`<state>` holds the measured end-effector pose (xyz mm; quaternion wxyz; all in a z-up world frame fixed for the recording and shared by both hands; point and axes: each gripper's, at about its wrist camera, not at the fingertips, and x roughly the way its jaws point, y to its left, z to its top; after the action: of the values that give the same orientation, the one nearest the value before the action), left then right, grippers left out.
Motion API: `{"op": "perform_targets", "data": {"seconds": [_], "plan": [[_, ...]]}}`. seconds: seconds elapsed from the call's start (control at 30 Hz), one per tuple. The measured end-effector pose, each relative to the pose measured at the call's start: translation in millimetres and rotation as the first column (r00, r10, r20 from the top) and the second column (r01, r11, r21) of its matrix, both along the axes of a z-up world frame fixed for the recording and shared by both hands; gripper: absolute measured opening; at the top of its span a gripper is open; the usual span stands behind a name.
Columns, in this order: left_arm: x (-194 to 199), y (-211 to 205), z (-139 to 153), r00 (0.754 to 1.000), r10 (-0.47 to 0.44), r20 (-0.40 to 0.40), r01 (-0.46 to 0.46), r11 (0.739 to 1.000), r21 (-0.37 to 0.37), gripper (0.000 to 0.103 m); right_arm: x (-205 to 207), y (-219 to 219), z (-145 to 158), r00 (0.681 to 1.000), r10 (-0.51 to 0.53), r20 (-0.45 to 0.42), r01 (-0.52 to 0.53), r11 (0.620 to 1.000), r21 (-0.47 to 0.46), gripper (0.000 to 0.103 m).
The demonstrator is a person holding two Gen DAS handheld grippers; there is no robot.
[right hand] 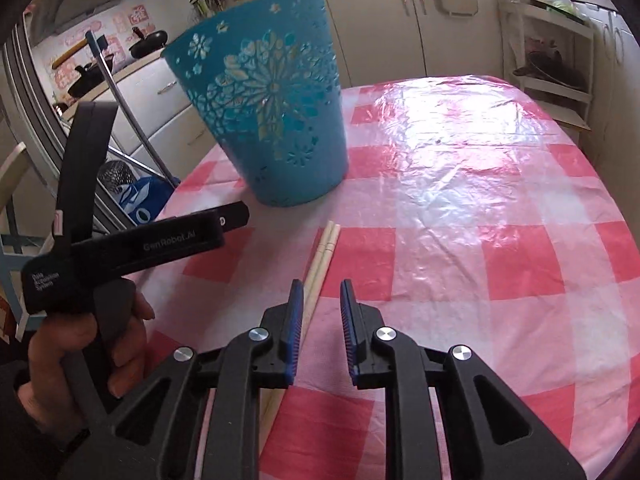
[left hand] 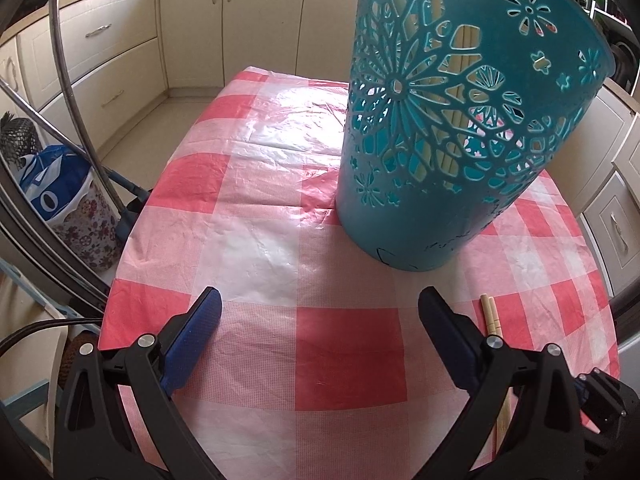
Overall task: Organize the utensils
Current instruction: 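Bring both open tools back to the remaining chopsticks on the cloth, then grasp a chopstick with the left tool while the right tool grasps another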
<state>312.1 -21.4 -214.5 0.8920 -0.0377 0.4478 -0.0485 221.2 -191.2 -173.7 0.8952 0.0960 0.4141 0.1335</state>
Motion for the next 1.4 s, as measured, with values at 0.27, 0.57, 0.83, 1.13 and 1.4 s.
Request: {"op": "perform_targets", "data": {"seconds": [0.27,0.57,0.83,1.13,1.4], "plan": [[0.8,-1.0,-1.0,1.000,0.001,0.000,-0.001,1.000,0.002,0.095,-9.4,0.8,-1.0,1.000,0.002,-0.004,-0.003,0.996,-0.091,0.009],[-35.9,-37.9,10.3,0.994,-0.109,0.026,0.109,0.994,-0.007,0.095,-23.9,-40.0,-1.6,0.994,-0.106,-0.036,0.104,0.994,-0.039,0.008],[-47.6,-84.9,-3.0,0.980,-0.193,-0.039,0.196,0.971,0.135,0.080,-27.9,-55.4,-1.7,0.991,-0.127,-0.042,0.127,0.992,0.016,0.008],[-51.0,-58.3,4.7,0.977,-0.212,-0.030,0.213,0.974,0.081,0.011,-27.3,-36.5,-4.4,0.998,-0.058,-0.025,0.058,0.998,-0.012,0.008],[-46.0,-36.8,4.7,0.980,-0.187,-0.072,0.187,0.982,-0.006,0.011,-25.1,-23.6,-3.6,0.999,-0.036,-0.016,0.035,0.998,-0.049,0.012]]}}
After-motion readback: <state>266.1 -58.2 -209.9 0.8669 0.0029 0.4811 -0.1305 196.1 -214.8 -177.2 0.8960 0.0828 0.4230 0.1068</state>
